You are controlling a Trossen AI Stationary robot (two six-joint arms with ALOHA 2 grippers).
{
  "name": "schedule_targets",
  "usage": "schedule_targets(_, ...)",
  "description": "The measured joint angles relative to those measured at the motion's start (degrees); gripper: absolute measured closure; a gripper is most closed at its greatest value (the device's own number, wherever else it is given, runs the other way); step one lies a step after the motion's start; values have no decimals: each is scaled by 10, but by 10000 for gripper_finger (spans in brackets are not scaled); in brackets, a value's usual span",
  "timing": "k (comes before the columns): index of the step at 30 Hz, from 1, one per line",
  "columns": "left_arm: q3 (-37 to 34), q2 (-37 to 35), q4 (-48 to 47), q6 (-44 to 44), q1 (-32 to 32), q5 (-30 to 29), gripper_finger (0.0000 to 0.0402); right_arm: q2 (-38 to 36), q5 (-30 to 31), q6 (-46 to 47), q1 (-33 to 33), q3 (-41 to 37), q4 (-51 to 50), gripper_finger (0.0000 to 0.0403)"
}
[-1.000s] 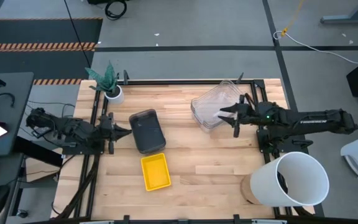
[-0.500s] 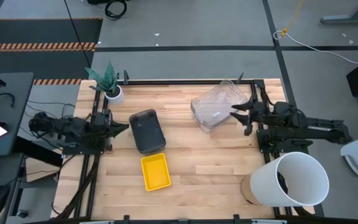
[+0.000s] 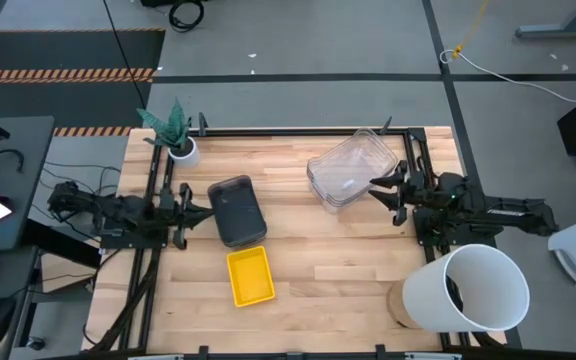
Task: Stack baskets by color
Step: Return to Home Position
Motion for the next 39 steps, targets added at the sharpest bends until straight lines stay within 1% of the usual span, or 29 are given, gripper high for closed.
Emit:
schedule_targets(3, 0, 0, 42, 0, 0, 49, 398, -9, 4, 2, 0, -31, 30, 241)
schedule_targets(6, 0, 0, 69, 2, 0, 88, 398, -18, 4, -1, 0, -48, 39, 241)
schedule_targets(11, 0, 1, 68, 48, 0, 117, 397, -34, 3, 4, 0, -68, 45, 241)
schedule_targets(17, -1, 1, 48, 93, 0, 155, 397, -37, 3, 38, 0, -68, 47, 241)
schedule_targets(19, -1, 1, 37, 94, 0, 162, 397, -37, 3, 43, 0, -68, 50, 241)
schedule_targets(23, -1, 1, 33, 83, 0, 201, 397, -37, 4, 49, 0, -68, 65, 241)
schedule_targets(28, -1, 1, 39, 67, 0, 237, 396, -37, 33, 75, 0, -68, 77, 241)
schedule_targets(31, -1, 1, 46, 80, 0, 247, 395, -36, 33, 70, 0, -68, 77, 241)
schedule_targets(35, -1, 1, 42, 119, 0, 248, 395, -36, 33, 70, 0, -68, 77, 241)
schedule_targets(39, -1, 1, 42, 121, 0, 248, 392, -36, 32, 69, 0, -68, 77, 241)
